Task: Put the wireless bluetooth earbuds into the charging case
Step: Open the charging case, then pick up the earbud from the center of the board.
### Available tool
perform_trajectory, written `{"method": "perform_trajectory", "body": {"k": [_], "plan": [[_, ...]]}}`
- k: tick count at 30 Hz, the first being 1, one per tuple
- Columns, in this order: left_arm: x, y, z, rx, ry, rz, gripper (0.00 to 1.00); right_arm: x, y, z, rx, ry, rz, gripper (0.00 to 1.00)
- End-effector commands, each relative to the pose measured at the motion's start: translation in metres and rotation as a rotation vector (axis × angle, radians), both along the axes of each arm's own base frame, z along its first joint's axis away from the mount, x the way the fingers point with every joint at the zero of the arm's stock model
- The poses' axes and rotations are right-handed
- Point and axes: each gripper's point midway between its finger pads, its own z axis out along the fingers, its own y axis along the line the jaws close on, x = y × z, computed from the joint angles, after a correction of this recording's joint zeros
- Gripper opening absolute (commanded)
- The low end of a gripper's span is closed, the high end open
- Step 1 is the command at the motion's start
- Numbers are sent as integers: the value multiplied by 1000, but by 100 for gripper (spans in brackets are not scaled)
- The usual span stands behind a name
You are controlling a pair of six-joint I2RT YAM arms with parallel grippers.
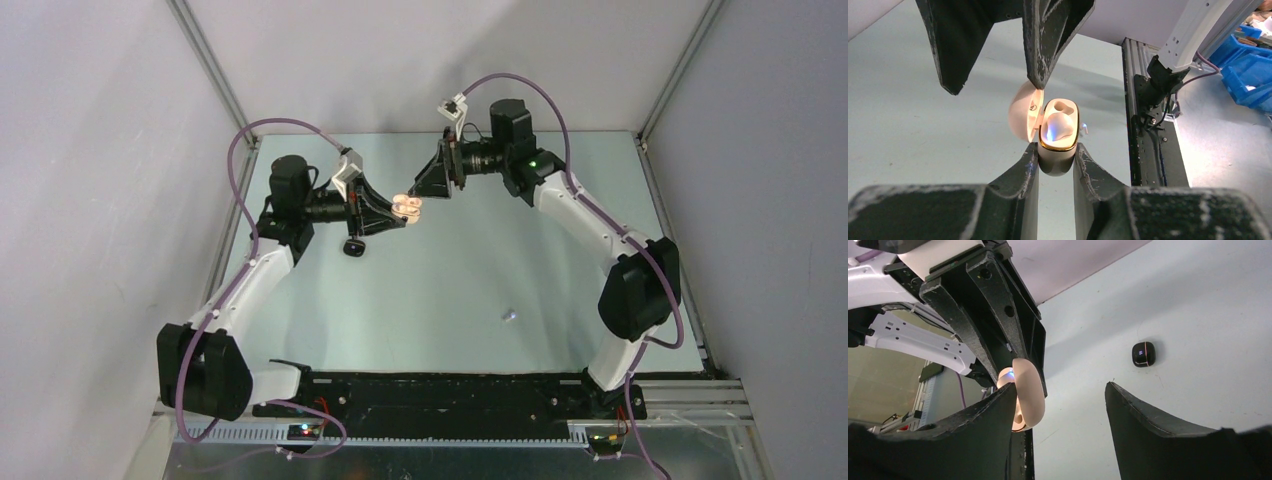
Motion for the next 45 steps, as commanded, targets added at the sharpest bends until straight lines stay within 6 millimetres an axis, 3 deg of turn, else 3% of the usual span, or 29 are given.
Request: {"method": "perform_trajectory", "body": {"k": [1, 4, 6, 8, 9, 10, 11, 12, 13, 14, 15, 16, 18, 20, 24, 28, 35, 45], "plan": [[-6, 1, 14, -15, -48, -15, 0, -5, -10, 66, 125, -122, 26, 71], [-4, 1, 12, -13, -39, -8, 0, -14, -26, 104, 192, -179, 43, 74], [-3, 2, 11, -12, -36, -4, 0, -20, -38, 118, 204, -227, 44, 76], [-2, 2, 10, -11, -33, 0, 0, -22, -54, 115, 176, -271, 30, 76], [-2, 2, 10, -12, -31, 0, 0, -23, -60, 95, 131, -225, 21, 74], [-1, 2, 11, -12, -31, 0, 0, -23, -75, 93, 107, -345, 12, 73], [-1, 2, 11, -12, -29, 1, 0, -26, -88, 61, 30, -265, 2, 69], [-2, 2, 10, -12, -26, -1, 0, -25, -97, 50, -28, -444, 12, 68], [-2, 2, 10, -12, -24, -1, 0, -41, -111, 11, -128, -358, 32, 64], [-2, 2, 10, -12, -24, -1, 0, -41, -123, -5, -220, -549, 62, 62], [-2, 2, 9, -11, -23, 0, 0, -61, -137, -46, -305, -475, 108, 57], [-2, 3, 9, -12, -23, 1, 0, -68, -152, -74, -395, -572, 157, 54], [-2, 3, 9, -12, -21, 2, 0, -92, -175, -118, -511, -610, 258, 41], [-3, 3, 8, -11, -19, 2, 0, -109, -192, -149, -585, -623, 339, 33], [-4, 3, 4, -9, -11, 6, 0, -118, -208, -197, -674, -686, 446, 33], [-8, 4, 1, -8, 1, 11, 0, -118, -211, -233, -717, -759, 530, 37], [-13, 8, -5, -3, 24, 20, 0, -116, -211, -274, -742, -834, 705, 43], [-17, 13, -7, 3, 27, 39, 0, -119, -211, -302, -748, -882, 892, 49]]}}
